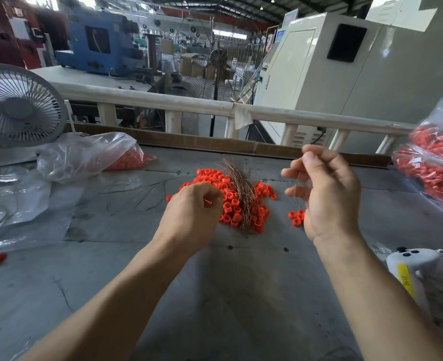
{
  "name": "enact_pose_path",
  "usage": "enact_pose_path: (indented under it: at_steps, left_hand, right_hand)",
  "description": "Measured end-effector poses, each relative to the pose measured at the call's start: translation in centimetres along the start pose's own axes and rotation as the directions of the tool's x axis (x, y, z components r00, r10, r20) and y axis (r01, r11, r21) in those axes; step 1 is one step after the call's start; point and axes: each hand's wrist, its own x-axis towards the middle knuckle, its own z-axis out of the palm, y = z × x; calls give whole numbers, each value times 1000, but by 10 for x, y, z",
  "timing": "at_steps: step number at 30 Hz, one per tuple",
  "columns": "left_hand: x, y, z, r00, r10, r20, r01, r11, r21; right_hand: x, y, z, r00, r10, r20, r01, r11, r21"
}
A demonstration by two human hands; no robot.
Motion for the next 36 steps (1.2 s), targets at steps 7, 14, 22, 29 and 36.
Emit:
enact_pose_path:
  at_steps: [7, 14, 22, 29, 36]
  left_hand:
    - [-2, 11, -7, 997, 0, 73, 28, 924, -382]
    - [-5, 12, -6, 997, 50, 55, -33, 957, -287]
    - [-6, 11, -4, 983, 186, -3, -185, 976, -112]
    - [-9, 13, -6, 954, 301, -5, -300, 951, 75]
    - [-8, 13, -6, 975, 215, 49, -217, 975, 38]
  right_hand:
    - [-16, 19, 9, 882, 253, 398, -54, 892, -448]
    - [-22, 23, 16, 859, 251, 447, -13, 883, -470]
    - [-23, 21, 14, 851, 256, 459, 1, 872, -489]
    - [-22, 25, 11, 851, 210, 482, 86, 849, -522]
    - [-21, 25, 9, 832, 235, 502, 73, 852, -519]
